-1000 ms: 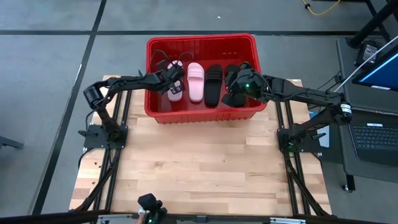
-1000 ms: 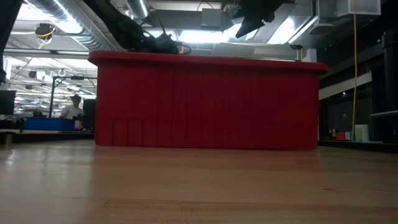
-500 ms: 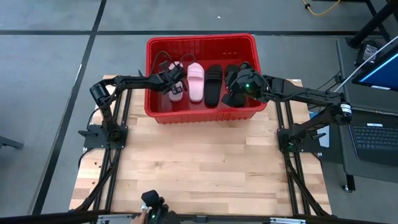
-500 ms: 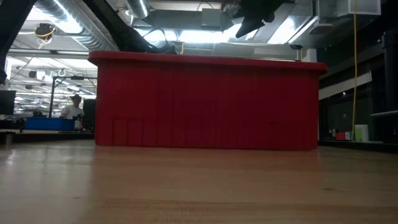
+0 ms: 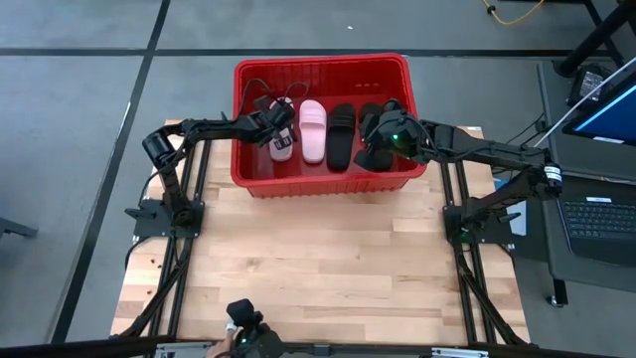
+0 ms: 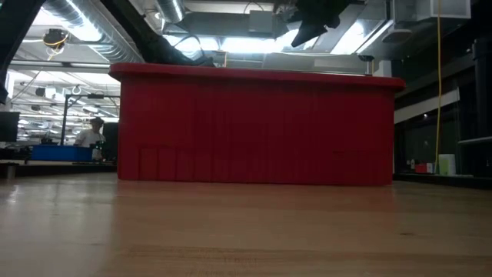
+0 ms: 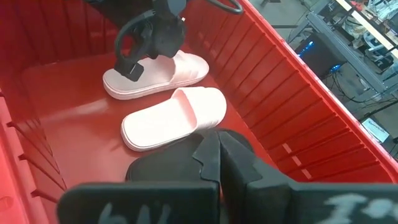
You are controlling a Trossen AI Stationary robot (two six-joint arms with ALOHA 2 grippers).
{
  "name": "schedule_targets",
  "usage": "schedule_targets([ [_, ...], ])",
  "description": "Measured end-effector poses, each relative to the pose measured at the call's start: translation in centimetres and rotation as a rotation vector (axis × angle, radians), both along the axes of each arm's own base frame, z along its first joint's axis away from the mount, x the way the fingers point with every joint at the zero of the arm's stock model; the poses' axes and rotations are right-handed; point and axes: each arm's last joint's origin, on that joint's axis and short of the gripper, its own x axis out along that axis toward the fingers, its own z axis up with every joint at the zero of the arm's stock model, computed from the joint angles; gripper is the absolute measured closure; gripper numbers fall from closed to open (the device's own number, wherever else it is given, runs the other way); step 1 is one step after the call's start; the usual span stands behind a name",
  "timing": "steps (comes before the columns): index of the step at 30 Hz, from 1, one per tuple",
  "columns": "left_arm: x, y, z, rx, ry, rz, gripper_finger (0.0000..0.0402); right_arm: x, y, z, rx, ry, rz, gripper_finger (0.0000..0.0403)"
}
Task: Pick and place slides into bin
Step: Put the pink slide into the bin, then return to Home Position
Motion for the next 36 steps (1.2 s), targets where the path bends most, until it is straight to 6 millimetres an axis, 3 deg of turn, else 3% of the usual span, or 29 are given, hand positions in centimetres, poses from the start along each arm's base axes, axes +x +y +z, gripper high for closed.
schedule_targets([
  [13,0.1,-0.1,-0.1,-0.033,-0.035,-0.030,0.0317,0.0,0.0,0.0,0.000,-0.001,0.000,0.0401],
  [20,0.3,-0.4,0.2,-0.030,-0.055,-0.022,0.0294,0.0,0.0,0.0,0.001,-0.002,-0.001,0.0400],
  [29,0.0,-2.3,4.7,0.046,-0.146,-0.066,0.0286,0.0,0.0,0.0,0.002,-0.002,-0.002,0.0400],
  [36,-1.2,-5.7,9.9,0.092,-0.262,-0.147,0.0294,0.0,0.0,0.1,0.001,-0.011,0.001,0.0400],
])
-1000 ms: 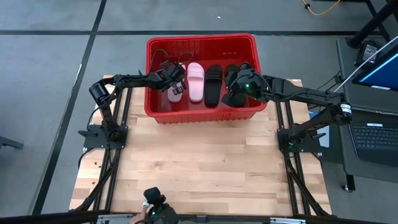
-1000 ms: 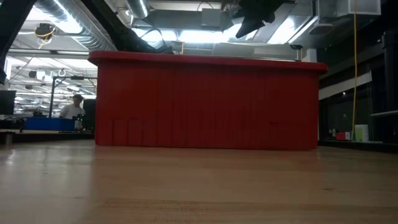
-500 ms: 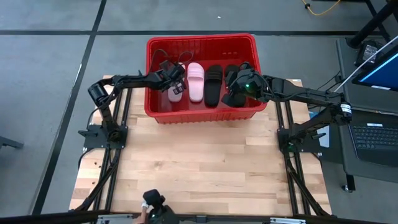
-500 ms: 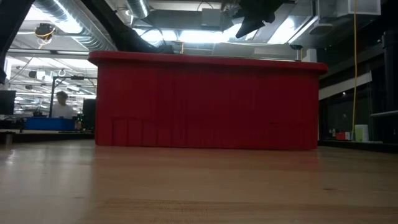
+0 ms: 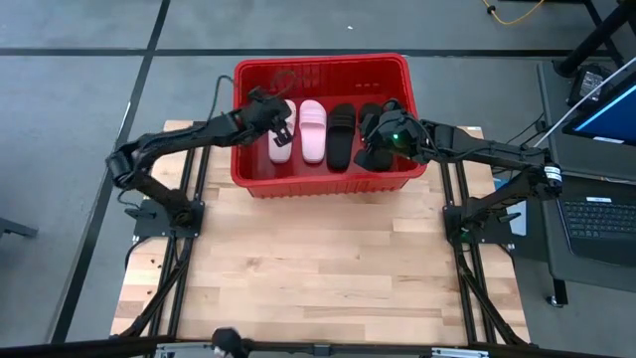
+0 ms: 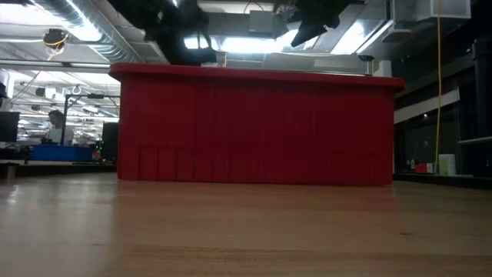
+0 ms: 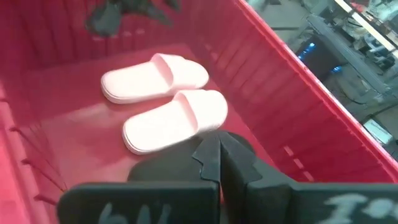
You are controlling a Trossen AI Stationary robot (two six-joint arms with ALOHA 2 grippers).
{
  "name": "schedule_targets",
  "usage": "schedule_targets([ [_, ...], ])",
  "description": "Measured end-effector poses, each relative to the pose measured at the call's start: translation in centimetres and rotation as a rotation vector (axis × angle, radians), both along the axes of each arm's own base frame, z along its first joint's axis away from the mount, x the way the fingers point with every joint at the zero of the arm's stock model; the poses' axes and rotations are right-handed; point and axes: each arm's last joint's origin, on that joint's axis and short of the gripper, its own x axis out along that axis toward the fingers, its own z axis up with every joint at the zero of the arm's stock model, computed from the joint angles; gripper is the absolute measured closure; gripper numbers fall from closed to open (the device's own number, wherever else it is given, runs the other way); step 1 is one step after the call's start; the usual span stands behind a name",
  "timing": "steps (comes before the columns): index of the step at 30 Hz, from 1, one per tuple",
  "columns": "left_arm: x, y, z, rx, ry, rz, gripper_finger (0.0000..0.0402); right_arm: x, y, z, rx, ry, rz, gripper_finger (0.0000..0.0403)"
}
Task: Pick and place slides into bin
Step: Return to Home Position
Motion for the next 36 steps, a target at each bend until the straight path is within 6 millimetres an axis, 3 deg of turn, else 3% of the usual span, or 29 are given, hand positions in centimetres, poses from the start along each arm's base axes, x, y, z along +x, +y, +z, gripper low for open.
schedule_targets([
  [8,-2.1,-5.9,6.4,0.098,-0.202,-0.159,0.0320,0.4,0.3,0.4,0.039,-0.063,0.094,0.0400],
  [15,-5.1,-10.7,10.1,0.123,-0.354,-0.280,0.0368,0.9,0.5,1.2,0.015,-0.154,0.107,0.0400],
  [19,-6.7,-12.9,11.0,0.072,-0.419,-0.370,0.0397,1.3,0.9,1.8,-0.001,-0.227,0.124,0.0400],
  [28,-9.3,-16.3,12.0,-0.002,-0.492,-0.516,0.0400,1.7,2.3,2.0,0.036,-0.278,0.151,0.0400],
  [36,-10.8,-18.8,12.1,-0.055,-0.590,-0.733,0.0400,2.0,5.0,2.0,0.050,-0.278,0.238,0.0400],
])
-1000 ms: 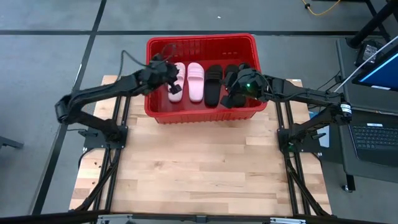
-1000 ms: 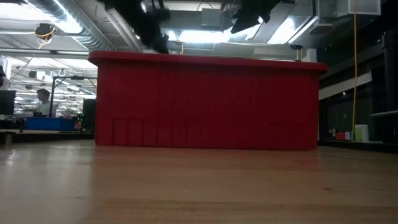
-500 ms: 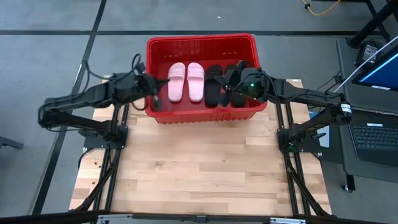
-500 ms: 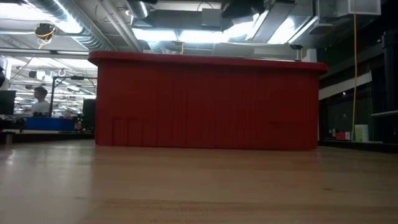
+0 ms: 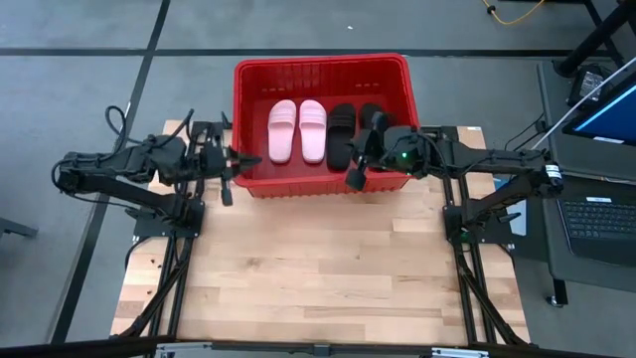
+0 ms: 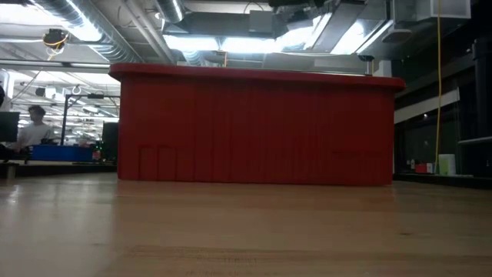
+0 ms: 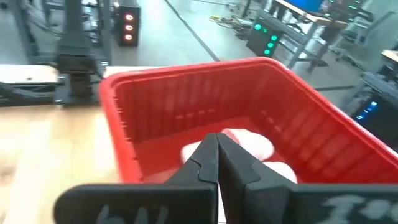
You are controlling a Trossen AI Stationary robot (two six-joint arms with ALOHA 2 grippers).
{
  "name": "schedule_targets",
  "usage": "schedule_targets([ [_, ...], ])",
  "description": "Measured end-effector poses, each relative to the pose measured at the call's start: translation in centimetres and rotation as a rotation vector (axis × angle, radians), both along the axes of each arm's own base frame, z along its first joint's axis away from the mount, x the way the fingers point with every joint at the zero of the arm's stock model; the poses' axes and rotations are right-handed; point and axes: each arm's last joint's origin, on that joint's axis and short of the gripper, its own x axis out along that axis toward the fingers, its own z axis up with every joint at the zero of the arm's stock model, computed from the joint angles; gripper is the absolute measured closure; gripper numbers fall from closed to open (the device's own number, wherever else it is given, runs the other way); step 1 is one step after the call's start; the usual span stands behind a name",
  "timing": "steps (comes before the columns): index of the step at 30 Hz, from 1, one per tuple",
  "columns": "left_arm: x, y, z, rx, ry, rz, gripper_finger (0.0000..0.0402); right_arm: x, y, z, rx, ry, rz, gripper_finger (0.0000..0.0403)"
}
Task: Pick and place slides into bin
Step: Return to Home Position
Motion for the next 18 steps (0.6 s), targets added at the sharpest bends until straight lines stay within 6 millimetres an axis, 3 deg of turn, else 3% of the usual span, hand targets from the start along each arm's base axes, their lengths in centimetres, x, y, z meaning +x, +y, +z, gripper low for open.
schedule_targets([
  [9,-2.7,-0.6,-6.1,-0.053,-0.178,-0.024,0.0401,0.1,3.2,0.0,0.041,-0.017,0.092,0.0400],
  [18,-7.7,0.0,-7.9,-0.034,-0.341,-0.039,0.0400,0.1,4.4,0.0,0.046,-0.022,0.128,0.0400],
])
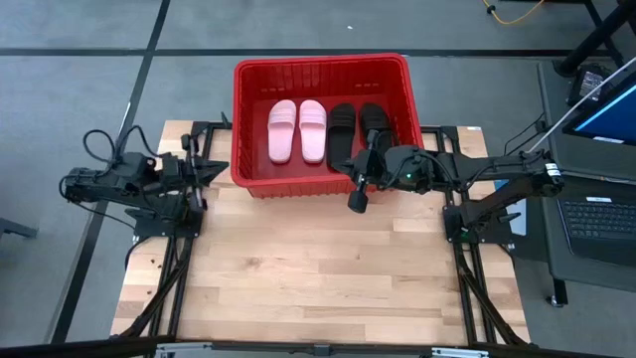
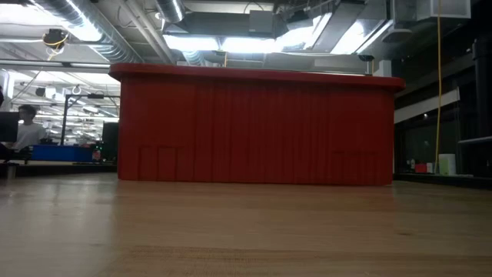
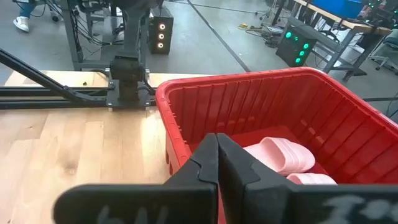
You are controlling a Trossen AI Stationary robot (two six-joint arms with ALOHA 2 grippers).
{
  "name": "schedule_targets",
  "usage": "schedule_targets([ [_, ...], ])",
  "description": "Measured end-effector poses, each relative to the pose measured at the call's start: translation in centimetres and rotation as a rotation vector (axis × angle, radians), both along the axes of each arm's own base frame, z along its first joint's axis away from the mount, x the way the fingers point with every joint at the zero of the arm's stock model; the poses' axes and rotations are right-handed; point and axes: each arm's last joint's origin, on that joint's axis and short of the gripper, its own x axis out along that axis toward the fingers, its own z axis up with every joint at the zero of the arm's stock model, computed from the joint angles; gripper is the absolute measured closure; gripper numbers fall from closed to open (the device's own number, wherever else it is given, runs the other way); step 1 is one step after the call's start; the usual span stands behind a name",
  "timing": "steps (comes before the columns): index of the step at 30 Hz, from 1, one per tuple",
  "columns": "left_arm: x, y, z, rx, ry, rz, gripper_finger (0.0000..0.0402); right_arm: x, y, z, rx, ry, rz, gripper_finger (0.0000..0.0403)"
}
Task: Pick and place slides into bin
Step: Return to Home Position
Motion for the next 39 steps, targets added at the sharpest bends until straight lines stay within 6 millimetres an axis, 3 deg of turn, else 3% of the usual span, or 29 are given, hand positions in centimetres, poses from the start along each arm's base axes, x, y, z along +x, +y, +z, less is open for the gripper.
schedule_targets([
  [6,-1.0,0.1,-2.8,-0.059,-0.047,-0.021,0.0400,0.0,0.0,0.1,0.001,-0.012,-0.001,0.0400],
  [12,0.2,-0.5,-6.0,-0.058,-0.034,-0.171,0.0400,0.1,0.0,0.2,0.002,-0.021,-0.001,0.0400],
  [17,1.1,-0.5,-8.2,-0.101,-0.008,-0.164,0.0401,0.1,0.0,0.2,0.020,-0.027,-0.007,0.0400],
  [31,2.1,-0.8,-11.7,-0.119,-0.069,-0.240,0.0401,0.6,1.3,-0.4,0.069,-0.023,0.018,0.0400],
  [39,2.2,-0.9,-12.0,-0.132,-0.046,-0.278,0.0400,0.4,3.6,-0.5,0.139,-0.034,0.067,0.0400],
])
